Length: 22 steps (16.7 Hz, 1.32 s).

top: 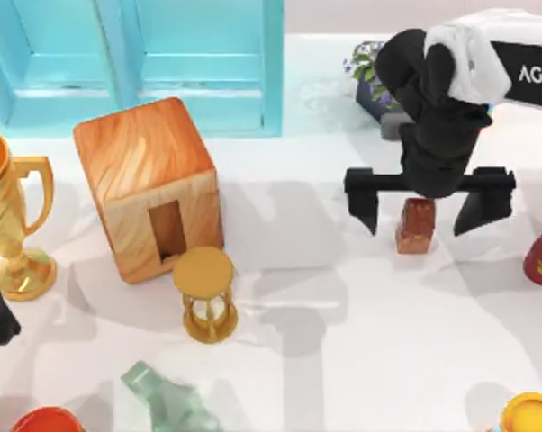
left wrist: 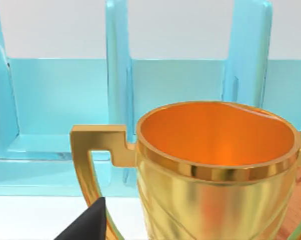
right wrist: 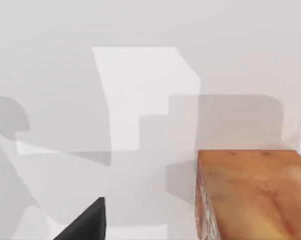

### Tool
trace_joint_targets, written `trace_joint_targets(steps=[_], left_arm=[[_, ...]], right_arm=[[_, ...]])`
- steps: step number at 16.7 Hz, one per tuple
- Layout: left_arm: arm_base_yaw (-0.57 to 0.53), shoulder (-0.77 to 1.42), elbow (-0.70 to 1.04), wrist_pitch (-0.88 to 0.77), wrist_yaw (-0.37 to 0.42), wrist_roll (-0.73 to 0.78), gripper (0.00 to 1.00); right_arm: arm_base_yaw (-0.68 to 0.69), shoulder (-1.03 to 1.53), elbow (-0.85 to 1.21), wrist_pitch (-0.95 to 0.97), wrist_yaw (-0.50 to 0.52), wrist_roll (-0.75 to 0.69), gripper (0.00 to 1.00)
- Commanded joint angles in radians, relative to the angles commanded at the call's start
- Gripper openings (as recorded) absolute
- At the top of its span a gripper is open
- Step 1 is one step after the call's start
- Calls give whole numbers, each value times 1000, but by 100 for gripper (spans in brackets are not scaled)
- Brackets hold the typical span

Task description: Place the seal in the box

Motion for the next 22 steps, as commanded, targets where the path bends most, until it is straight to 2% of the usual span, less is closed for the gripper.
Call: trace_joint_targets(steps=[5,18,22], left_arm=[[0,0,0,0,0,0,100],[0,0,0,0,0,0,100],[0,0,0,0,0,0,100]], right_arm=[[1,8,-24,26,0,1,100],[1,8,-24,26,0,1,2],[1,8,-24,26,0,1,0]])
